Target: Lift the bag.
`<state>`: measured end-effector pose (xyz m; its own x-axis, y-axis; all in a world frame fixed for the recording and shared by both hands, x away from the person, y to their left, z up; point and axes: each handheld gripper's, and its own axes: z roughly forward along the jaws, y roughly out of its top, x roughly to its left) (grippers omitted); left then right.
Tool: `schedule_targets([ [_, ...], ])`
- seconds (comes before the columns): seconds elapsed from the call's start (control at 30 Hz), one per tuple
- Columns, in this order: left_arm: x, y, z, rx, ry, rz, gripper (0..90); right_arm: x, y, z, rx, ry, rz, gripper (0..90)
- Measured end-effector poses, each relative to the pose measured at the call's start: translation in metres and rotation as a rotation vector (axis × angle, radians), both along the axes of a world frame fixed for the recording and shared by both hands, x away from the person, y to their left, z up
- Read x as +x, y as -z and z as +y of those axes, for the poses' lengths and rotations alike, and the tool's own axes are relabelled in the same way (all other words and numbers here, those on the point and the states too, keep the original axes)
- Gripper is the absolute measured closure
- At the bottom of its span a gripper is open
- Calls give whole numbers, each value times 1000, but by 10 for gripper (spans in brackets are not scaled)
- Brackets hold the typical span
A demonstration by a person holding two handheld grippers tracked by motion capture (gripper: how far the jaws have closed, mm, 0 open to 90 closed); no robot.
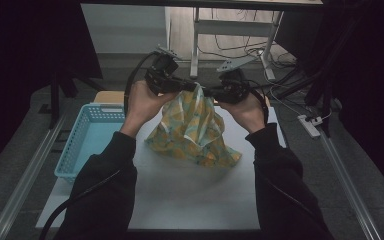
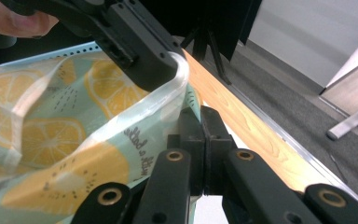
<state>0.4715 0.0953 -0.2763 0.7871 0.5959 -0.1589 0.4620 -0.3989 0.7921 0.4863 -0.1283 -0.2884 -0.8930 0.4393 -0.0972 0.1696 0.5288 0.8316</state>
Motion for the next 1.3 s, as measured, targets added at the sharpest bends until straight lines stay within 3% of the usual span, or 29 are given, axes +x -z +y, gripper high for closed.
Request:
schedule_targets([
  [0.43,5,11,1,5,-15,-2,825,2,6,-5,27,12,21,770],
  [0.53,6,13,2,6,-29,-11,749,1,6,-7,31,14,24,721],
  [0.7,7,19,6,-2,-43,-21,539,1,10,-11,37,24,30,619],
  [0.9,2,23,13,-20,-24,-57,334,-1,15,-17,58,44,35,488],
  [1.0,-2,23,17,-7,-25,-65,235,-2,16,-22,77,56,44,439],
  [1.3,-21,30,33,35,-14,-61,65,-7,20,-34,97,84,56,334],
])
